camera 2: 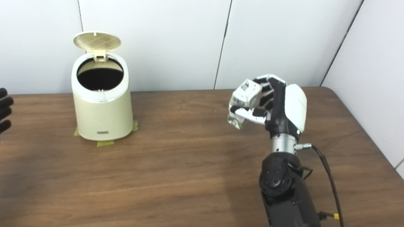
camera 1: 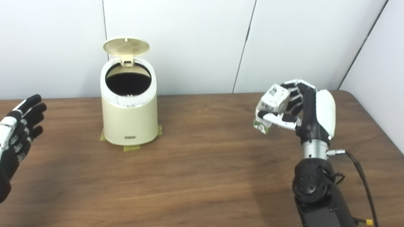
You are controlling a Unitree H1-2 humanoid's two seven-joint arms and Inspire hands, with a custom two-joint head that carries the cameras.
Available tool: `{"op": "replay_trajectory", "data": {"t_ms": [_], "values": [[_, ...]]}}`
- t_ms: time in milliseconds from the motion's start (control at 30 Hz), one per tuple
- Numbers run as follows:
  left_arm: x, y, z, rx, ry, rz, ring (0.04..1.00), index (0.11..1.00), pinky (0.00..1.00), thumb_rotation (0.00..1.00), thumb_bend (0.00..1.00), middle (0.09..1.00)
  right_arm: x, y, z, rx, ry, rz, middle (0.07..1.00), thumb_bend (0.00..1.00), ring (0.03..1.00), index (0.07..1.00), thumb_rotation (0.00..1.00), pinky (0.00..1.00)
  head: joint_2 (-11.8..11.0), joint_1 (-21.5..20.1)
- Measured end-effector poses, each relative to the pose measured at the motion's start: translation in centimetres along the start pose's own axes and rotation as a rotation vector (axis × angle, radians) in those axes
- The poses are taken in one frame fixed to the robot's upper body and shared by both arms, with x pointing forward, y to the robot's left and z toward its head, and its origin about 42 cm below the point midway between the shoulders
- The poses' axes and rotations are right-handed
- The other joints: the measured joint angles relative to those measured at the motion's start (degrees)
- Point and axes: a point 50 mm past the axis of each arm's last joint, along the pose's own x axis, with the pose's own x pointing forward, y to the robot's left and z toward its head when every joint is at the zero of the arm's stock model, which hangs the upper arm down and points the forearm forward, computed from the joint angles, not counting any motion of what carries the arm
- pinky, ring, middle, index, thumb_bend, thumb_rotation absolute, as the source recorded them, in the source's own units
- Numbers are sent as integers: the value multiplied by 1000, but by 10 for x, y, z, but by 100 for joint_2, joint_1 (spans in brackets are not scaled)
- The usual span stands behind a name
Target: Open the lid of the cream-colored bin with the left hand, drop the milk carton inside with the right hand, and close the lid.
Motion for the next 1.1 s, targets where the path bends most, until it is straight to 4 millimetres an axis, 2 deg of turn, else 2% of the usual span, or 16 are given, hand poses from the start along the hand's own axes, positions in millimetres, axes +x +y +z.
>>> {"op": "replay_trajectory", "data": {"t_ms": [133,200,333,433,533,700,833,933,1100], "values": [[-4,-3,-4,0,8,12,995,944,1000,956,188,946,2,-4,14,-2,-44,-18,431,525,324,525,0,253,-9,62],[-6,-6,-6,10,7,16,998,933,1000,899,213,938,1,-4,22,5,-52,-16,430,525,321,523,0,243,-18,158],[-7,-13,-11,28,6,31,998,938,1000,809,269,937,2,1,48,47,-107,9,472,516,358,528,0,304,-18,299],[-6,-19,-17,13,3,49,981,928,1000,812,274,933,8,7,67,75,-156,34,491,512,365,538,0,312,-44,535],[-7,-22,-24,3,5,70,961,914,1000,815,281,922,10,16,83,114,-173,48,484,509,351,551,0,277,-53,606],[-12,-27,-38,-26,28,105,948,896,983,852,323,905,6,43,112,195,-189,92,470,506,338,557,0,285,-88,923],[-12,-31,-42,-28,20,122,950,895,983,843,347,911,9,55,141,259,-218,97,458,504,323,555,0,227,-158,1221],[-12,-32,-46,-36,30,131,957,899,997,809,369,911,17,63,160,287,-239,103,457,504,325,557,0,229,-185,1292],[-11,-36,-46,-43,22,136,960,907,1000,814,364,918,23,83,176,303,-238,149,467,504,335,561,0,253,-325,1450]]}}
